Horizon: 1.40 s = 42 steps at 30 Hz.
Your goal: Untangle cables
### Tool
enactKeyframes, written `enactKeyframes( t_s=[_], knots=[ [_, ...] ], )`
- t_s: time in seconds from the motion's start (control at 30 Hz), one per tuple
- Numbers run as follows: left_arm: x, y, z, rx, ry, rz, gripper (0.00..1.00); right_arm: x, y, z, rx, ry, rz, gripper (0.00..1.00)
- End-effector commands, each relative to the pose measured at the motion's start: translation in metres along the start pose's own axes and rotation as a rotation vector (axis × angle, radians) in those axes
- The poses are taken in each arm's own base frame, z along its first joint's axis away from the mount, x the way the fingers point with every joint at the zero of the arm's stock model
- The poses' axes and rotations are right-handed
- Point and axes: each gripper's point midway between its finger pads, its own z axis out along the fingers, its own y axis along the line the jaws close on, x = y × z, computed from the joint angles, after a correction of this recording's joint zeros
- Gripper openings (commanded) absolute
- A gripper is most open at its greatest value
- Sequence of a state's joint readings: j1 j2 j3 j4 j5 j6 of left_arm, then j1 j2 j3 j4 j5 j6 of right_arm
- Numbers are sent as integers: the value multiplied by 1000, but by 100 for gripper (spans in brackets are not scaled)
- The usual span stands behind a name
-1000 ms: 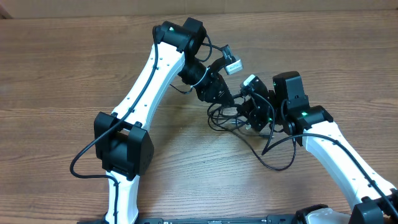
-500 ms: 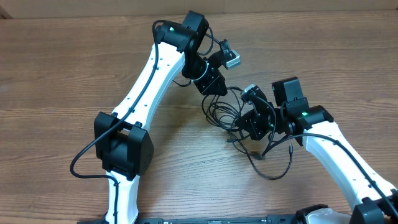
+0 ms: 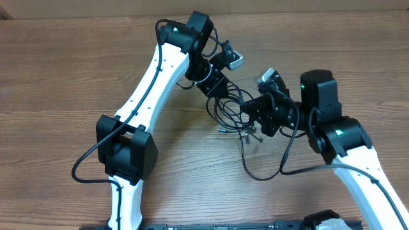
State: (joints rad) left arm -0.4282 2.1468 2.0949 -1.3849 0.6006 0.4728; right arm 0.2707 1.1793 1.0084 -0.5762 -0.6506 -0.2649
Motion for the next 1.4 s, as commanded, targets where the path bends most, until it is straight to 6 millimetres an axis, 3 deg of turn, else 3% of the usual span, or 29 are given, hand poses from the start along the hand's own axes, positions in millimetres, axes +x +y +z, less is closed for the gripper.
enactKeyframes(
  t_s=[0.0, 0.27, 0.37, 0.5, 0.63, 0.83, 0.87, 0.93, 1.0, 1.2, 1.27, 1.3, 1.37],
  knots=[
    [-6, -8, -20, -29, -36, 16, 4, -26, 9, -12, -6, -75, -47, 4],
    [3, -12, -20, -13, -3, -9, 4, -48, -11, -17, 106, -156, 25, 4],
    [5, -13, -20, -8, 5, -16, 4, -50, -46, -25, 302, -186, 163, 4],
    [10, -16, -20, 2, 24, -30, 4, -37, -96, -49, 612, -234, 415, 5],
    [13, -18, -20, 8, 35, -39, 4, -22, -112, -61, 738, -248, 545, 9],
    [13, -18, -20, 11, 36, -40, 4, 0, -111, -60, 763, -176, 611, 15],
    [13, -18, -20, 12, 35, -40, 4, 2, -109, -58, 747, -166, 613, 27],
    [13, -19, -20, 13, 34, -40, 4, 0, -97, -48, 656, -148, 618, 65],
    [12, -19, -20, 18, 30, -39, 4, 0, -78, -36, 529, -114, 618, 72],
    [6, -22, -20, 35, 6, -29, 4, 18, -39, -7, 270, 24, 688, 71],
    [5, -21, -20, 32, 0, -26, 4, 27, -35, 4, 216, 71, 746, 57],
    [4, -20, -20, 30, -2, -28, 4, 32, -35, 9, 211, 90, 812, 51],
    [1, -20, -19, 26, -12, -58, 4, 49, -40, 21, 238, 135, 1087, 52]
  ],
)
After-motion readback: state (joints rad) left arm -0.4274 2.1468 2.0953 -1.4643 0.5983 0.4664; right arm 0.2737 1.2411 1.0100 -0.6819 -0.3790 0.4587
